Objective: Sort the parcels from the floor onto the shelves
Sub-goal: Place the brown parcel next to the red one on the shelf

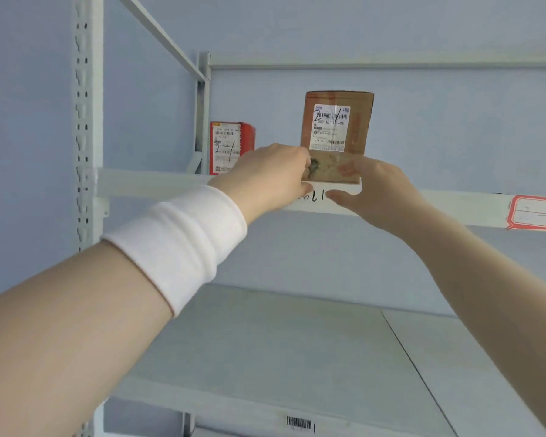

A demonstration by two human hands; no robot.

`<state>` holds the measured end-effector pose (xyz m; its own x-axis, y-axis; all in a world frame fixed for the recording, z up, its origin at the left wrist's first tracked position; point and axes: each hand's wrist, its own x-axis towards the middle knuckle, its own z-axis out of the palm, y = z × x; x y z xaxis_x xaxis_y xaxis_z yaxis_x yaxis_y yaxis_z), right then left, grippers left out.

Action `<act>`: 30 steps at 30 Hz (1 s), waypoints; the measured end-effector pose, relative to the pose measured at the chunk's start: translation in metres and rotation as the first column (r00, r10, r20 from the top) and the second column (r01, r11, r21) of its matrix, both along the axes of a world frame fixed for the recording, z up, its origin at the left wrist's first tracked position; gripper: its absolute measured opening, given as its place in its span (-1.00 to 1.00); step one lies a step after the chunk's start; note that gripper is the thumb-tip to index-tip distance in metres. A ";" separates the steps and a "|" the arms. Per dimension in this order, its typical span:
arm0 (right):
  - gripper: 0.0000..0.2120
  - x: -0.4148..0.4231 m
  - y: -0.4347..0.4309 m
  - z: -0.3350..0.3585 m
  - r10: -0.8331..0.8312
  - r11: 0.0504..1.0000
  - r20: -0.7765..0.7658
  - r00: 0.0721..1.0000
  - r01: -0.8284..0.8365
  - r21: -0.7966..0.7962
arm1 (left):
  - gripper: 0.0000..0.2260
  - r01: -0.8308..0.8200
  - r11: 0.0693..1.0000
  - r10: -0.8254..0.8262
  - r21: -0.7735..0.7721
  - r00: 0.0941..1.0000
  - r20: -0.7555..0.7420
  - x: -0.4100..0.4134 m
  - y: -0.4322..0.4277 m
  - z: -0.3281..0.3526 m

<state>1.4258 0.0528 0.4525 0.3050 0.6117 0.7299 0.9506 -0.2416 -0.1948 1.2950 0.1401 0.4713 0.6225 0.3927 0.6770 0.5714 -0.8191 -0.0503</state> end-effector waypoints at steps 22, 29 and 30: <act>-0.51 -0.139 -0.145 -0.305 0.204 0.646 -0.219 0.954 -0.300 -0.702 | -0.65 -0.503 0.729 0.307 -0.464 0.846 -0.436 -0.178 -0.182 -0.299; -0.54 -0.223 -0.217 -0.402 0.245 0.463 -0.259 0.934 -0.348 -0.815 | -0.65 -0.576 0.554 0.315 -0.601 0.813 -0.489 -0.261 -0.266 -0.410; -0.54 -0.234 -0.229 -0.415 0.252 0.439 -0.258 0.933 -0.348 -0.829 | -0.65 -0.585 0.530 0.314 -0.614 0.808 -0.499 -0.273 -0.281 -0.424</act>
